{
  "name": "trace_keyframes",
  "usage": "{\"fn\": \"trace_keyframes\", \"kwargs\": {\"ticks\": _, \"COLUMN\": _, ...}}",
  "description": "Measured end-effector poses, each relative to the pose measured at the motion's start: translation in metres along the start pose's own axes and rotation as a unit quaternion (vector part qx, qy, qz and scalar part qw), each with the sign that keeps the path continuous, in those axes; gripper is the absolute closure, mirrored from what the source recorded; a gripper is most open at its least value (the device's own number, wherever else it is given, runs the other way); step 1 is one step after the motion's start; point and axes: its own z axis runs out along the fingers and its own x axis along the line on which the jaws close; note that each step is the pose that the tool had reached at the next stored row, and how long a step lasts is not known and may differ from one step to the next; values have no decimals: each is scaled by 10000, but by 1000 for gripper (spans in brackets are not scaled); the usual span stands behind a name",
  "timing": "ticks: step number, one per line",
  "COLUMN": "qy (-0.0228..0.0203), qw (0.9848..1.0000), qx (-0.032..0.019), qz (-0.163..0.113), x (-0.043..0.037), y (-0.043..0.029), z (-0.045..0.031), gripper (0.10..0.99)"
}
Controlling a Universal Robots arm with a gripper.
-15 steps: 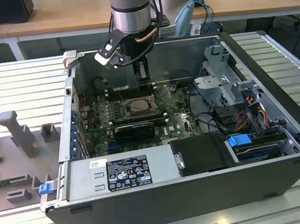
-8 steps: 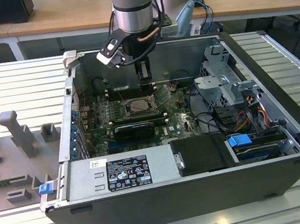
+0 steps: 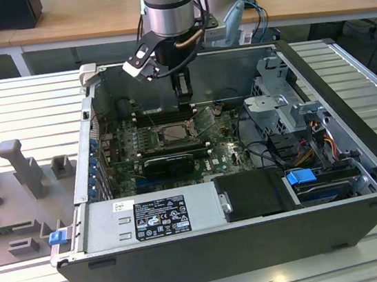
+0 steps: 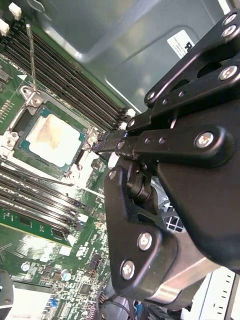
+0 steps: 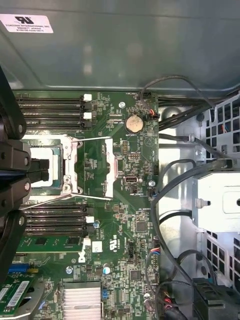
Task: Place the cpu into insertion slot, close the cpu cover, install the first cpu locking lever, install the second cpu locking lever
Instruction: 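Close the cpu cover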
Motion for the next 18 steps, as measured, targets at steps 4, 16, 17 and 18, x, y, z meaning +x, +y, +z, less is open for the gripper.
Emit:
{"fn": "trace_keyframes", "kwargs": {"ticks": 4, "qy": 0, "qw": 10000, "qx": 1, "qz": 1, "x": 1, "y": 87, "z": -1, "gripper": 980}}
{"fn": "trace_keyframes", "kwargs": {"ticks": 16, "qy": 0, "qw": 10000, "qx": 5, "qz": 0, "x": 3, "y": 191, "z": 7, "gripper": 980}}
{"fn": "trace_keyframes", "kwargs": {"ticks": 17, "qy": 0, "qw": 10000, "qx": 5, "qz": 0, "x": 3, "y": 199, "z": 8, "gripper": 980}}
{"fn": "trace_keyframes", "kwargs": {"ticks": 18, "qy": 0, "qw": 10000, "qx": 5, "qz": 0, "x": 3, "y": 205, "z": 9, "gripper": 980}}
